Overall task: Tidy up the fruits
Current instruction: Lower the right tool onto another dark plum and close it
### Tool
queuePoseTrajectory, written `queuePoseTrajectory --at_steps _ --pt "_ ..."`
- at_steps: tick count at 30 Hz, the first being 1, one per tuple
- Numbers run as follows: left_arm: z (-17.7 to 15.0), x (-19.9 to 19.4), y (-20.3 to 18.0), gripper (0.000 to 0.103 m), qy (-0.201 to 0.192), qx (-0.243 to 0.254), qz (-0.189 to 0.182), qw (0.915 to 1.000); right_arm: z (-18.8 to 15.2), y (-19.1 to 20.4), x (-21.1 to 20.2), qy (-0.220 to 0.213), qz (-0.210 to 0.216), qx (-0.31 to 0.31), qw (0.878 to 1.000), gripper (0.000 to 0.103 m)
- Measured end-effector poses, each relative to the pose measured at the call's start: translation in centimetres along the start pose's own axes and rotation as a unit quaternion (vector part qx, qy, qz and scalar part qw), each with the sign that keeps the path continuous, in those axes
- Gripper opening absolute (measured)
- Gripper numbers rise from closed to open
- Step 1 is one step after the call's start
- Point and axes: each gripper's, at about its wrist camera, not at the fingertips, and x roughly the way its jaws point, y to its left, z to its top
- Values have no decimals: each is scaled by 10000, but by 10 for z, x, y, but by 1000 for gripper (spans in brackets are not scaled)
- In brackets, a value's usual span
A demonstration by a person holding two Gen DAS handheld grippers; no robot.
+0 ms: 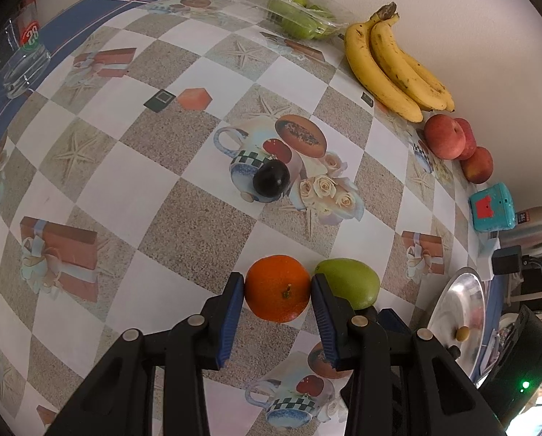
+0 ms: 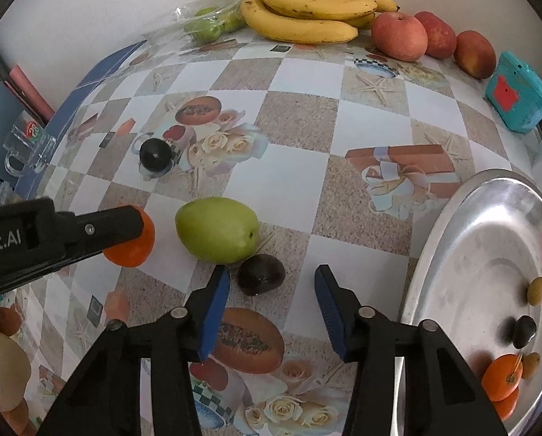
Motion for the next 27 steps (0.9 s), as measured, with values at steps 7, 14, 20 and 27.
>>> queuePoseTrajectory --at_steps 7,14,20,27 --pt "-1 0 0 41 1 8 30 10000 0 -5 -1 -40 118 147 9998 39" --pt "-1 0 0 41 -2 2 31 10000 1 -4 -2 6 250 195 9995 31" --pt "0 0 0 41 -3 3 34 10000 1 -4 -3 11 328 214 9992 27" --pt "1 -1 0 41 -17 6 37 10000 1 -8 -6 17 407 314 9987 27"
